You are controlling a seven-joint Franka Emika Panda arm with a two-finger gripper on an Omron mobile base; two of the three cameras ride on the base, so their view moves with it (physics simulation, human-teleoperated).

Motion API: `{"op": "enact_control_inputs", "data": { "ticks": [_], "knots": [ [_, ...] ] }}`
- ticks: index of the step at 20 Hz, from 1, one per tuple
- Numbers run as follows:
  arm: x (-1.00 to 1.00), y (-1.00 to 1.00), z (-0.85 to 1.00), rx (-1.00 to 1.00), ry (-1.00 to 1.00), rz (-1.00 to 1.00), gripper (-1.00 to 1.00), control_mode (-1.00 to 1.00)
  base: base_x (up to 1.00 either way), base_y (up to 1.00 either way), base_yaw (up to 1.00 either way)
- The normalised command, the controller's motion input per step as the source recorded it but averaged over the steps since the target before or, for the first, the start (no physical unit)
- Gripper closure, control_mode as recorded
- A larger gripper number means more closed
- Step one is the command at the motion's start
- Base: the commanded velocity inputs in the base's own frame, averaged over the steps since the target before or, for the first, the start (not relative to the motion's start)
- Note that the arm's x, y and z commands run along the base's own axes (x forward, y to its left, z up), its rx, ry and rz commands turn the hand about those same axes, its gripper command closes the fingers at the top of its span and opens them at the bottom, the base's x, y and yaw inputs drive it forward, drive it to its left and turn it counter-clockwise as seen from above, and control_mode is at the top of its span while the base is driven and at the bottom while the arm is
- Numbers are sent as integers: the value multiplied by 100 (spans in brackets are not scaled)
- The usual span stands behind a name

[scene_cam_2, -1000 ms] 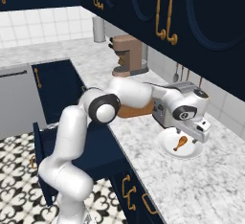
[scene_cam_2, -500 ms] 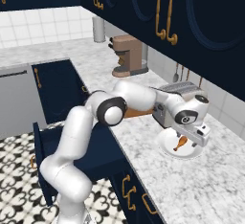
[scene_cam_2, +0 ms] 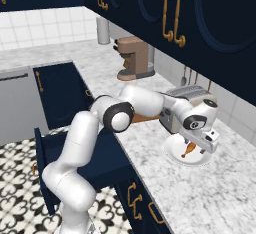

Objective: Pick up the knife from the drawer and place it on the cutting board. Then place the meat from the plate to the cutting board.

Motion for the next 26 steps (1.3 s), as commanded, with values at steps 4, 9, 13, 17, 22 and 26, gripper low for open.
{"op": "enact_control_inputs", "data": {
  "ticks": [4,9,13,17,22,26],
  "knots": [
    [-28,26,-4,-1,0,0,-100,-100,0,0,0],
    [-24,25,-10,-2,0,0,-100,-100,0,0,0],
    [-3,21,-15,-1,1,0,100,-100,0,0,0],
    [0,25,-19,-2,3,0,100,-100,0,0,0],
    [0,21,-1,-1,4,0,100,-100,0,0,0],
    [-29,27,36,0,0,0,100,-100,0,0,0]
  ]
}}
